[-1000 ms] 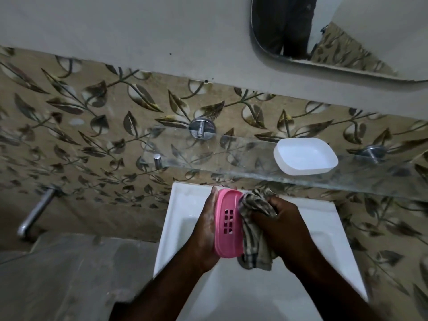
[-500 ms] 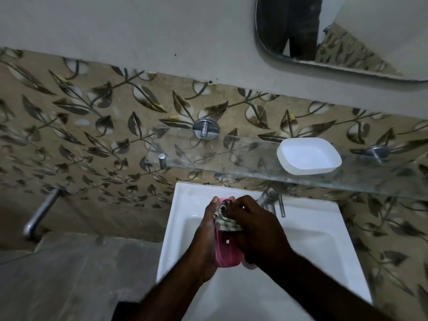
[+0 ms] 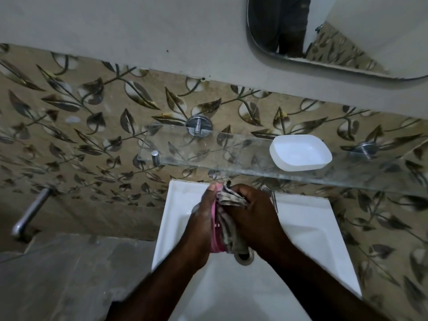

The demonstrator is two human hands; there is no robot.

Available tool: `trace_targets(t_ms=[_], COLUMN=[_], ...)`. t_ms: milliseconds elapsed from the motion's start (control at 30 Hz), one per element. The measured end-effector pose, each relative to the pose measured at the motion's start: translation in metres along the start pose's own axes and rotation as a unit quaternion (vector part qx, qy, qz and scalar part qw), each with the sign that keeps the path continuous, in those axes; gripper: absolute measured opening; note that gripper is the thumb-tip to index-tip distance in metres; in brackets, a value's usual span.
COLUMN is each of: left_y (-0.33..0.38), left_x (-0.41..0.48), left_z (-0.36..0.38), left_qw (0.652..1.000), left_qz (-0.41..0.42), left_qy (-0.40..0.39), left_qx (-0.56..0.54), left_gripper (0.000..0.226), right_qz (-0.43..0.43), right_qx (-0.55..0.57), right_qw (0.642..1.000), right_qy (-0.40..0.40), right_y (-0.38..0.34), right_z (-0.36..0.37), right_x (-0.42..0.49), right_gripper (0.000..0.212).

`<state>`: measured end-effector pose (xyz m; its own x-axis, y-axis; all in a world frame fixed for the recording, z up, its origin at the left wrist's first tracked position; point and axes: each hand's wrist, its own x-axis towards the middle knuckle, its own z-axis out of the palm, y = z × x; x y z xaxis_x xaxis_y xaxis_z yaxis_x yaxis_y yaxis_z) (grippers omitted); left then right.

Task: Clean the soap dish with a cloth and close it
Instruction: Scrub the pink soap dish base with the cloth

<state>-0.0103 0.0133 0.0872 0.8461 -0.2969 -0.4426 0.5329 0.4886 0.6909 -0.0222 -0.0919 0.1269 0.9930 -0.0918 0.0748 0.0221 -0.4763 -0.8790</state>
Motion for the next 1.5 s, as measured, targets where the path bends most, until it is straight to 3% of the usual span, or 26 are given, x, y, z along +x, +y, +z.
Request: trace_targets(t_ms=[100,267,333,433,500,633,700,800,967,1167,1300,1367,1500], left_y=[0.011,0.013,0.008,-0.006,-0.008,0.006,0.005,-0.005,-0.006,-0.013,-0.019,-0.012,0.005], left_x=[0.001,0.008,0.008,0.005,0.005,0.008,0.009,0.009,0.014,0.013,0.013,0.013,0.014], left_z=[-0.004,-0.022,-0.022,-0.013,-0.01,-0.025,-0.029,-0.022,-0.018,-0.022,-0.025,-0.025,-0.03], left_qw=[1.0,0.998,0.998,0.999,0.999,0.997,0.997,0.995,0.993,0.99,0.988,0.991,0.991], left_qz=[-0.013,-0.008,-0.023,-0.039,-0.038,-0.015,-0.001,0.001,0.05,0.038,0.044,0.025,-0.095], left_qy=[0.002,0.04,0.032,0.006,0.017,0.071,0.072,0.102,0.105,0.128,0.143,0.127,0.066], left_qx=[-0.02,-0.044,-0.041,-0.011,0.002,-0.035,-0.015,0.007,0.006,0.042,0.026,-0.02,-0.066], left_gripper=[0.065,0.07,0.07,0.055,0.062,0.086,0.081,0.082,0.078,0.052,0.06,0.064,0.076], right_qz=[-0.07,-0.064,-0.028,0.017,0.008,-0.075,-0.141,-0.15,-0.08,-0.123,-0.041,-0.104,-0.193], right_qx=[-0.027,-0.03,-0.022,0.053,0.019,-0.083,-0.183,-0.303,-0.133,-0.231,-0.115,-0.123,-0.236], right_qw=[0.997,0.984,0.988,0.998,1.0,0.981,0.956,0.928,0.982,0.956,0.989,0.983,0.938], right_qy=[-0.027,-0.166,-0.153,-0.03,0.001,-0.161,-0.181,-0.158,-0.112,-0.131,-0.084,-0.087,-0.163], right_y=[-0.009,0.014,0.011,0.001,-0.002,0.006,0.023,0.046,0.034,0.055,0.042,0.041,0.062], right_z=[0.005,0.003,0.003,0.004,0.005,0.007,0.0,-0.003,0.011,0.01,0.022,0.019,0.002], right_x=[-0.009,-0.035,-0.031,-0.009,-0.001,-0.033,-0.043,-0.039,-0.044,-0.05,-0.061,-0.062,-0.051], right_gripper=[0.007,0.022,0.017,0.019,0.02,0.013,0.028,0.038,0.015,0.025,0.01,0.01,0.035])
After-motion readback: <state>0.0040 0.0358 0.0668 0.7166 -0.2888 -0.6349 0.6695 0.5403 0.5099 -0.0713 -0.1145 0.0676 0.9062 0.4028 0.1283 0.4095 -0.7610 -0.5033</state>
